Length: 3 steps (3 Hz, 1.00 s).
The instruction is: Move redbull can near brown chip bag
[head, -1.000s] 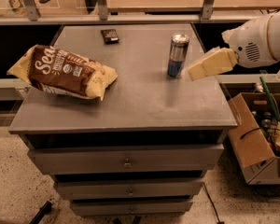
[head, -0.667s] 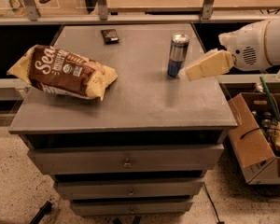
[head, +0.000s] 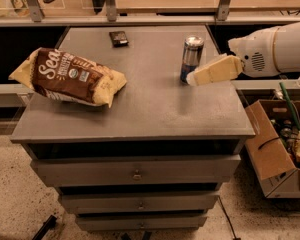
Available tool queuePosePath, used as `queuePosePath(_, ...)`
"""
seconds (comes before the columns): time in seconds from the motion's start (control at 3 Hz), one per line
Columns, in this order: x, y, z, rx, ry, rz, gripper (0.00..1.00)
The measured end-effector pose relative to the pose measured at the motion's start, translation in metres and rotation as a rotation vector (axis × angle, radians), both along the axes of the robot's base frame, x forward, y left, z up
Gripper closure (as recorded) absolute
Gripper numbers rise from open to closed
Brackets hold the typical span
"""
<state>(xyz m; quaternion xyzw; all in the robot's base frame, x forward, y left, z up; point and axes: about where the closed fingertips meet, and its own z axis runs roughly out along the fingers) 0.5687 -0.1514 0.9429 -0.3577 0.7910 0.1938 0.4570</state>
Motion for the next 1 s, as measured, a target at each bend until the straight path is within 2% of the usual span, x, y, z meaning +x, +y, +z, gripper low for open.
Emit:
queuePosePath(0.67, 0.057, 0.006, -0.017, 0.152, -0.064, 0.015, 0.0)
queuePosePath(1.0, 0.075, 0.009, -0.019, 0.183, -0.095, 0.03, 0.0)
